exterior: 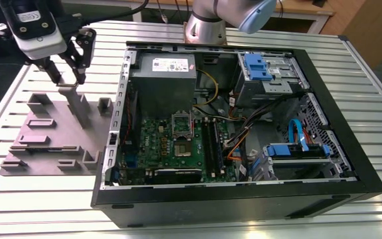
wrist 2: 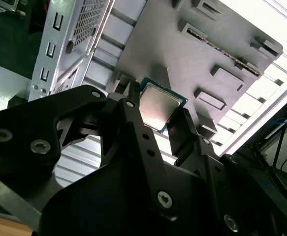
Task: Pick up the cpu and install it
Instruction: 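Pick up the cpu and move it towards the insertion slot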
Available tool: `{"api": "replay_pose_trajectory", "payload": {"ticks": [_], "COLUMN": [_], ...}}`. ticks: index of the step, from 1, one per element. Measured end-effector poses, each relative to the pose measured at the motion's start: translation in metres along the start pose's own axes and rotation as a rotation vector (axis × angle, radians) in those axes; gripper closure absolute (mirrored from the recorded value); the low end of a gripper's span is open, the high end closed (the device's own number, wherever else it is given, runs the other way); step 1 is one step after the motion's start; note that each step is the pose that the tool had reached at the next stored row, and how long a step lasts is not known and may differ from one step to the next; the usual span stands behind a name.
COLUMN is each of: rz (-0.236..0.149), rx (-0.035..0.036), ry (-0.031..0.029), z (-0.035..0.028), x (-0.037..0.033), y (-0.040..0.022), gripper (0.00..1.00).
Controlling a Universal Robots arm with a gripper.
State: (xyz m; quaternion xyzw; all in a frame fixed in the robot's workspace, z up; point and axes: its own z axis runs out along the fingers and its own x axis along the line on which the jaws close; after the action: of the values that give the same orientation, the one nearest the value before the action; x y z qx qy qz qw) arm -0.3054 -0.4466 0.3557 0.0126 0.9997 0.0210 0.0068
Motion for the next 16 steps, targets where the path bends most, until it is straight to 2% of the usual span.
{"api": "replay_pose_trajectory", "payload": {"ticks": [5,16], "rz": [0.0,0.0], "rx": [0.0,0.0], "ry": [0.0,0.0001], "z": [0.0001,0.0008], "x": [-0.0082,-0.0323], "y": [0.0002,0.0007], "gripper": [0.53,0.53]}}
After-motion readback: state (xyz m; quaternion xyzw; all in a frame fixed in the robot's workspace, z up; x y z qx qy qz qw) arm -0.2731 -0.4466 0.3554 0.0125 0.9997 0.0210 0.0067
